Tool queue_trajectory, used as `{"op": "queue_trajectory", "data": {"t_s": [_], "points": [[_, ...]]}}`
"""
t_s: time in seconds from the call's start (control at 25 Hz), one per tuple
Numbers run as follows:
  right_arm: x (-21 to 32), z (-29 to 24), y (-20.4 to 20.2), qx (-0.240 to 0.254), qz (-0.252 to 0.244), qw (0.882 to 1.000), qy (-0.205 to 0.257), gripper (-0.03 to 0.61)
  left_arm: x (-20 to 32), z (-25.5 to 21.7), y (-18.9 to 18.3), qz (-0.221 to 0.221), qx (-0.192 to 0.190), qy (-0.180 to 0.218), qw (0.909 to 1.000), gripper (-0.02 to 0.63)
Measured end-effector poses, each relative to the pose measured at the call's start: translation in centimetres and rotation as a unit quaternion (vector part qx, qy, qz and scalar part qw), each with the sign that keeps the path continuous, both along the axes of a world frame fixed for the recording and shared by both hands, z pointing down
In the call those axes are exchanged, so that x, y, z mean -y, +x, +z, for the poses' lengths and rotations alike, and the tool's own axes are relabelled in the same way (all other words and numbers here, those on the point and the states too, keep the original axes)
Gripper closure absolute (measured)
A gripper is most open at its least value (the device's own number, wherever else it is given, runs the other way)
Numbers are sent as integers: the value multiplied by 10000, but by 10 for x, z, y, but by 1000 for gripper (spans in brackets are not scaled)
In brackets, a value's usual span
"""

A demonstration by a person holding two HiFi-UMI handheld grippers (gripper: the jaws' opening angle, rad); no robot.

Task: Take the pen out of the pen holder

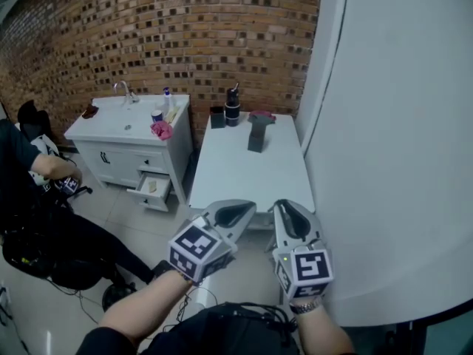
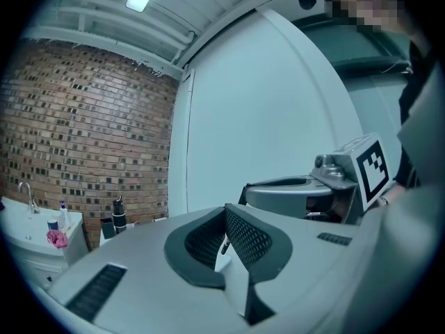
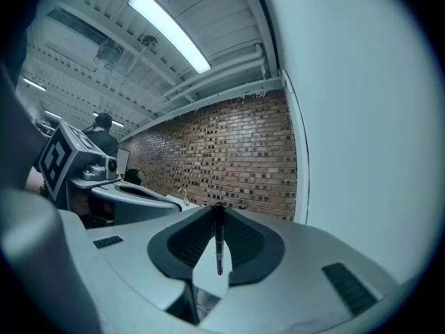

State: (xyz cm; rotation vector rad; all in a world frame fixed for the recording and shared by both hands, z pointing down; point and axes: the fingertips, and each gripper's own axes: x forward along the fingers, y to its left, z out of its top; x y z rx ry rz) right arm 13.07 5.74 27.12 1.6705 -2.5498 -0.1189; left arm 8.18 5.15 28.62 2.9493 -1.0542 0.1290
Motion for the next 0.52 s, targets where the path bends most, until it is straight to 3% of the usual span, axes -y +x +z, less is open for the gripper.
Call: {"op": "queue_trajectory", "data": {"t_s": [0.52], "points": [[7,2,-33,-62,31,10000,1,514,6,-1,-28,100,-35,17,9999,611]]}}
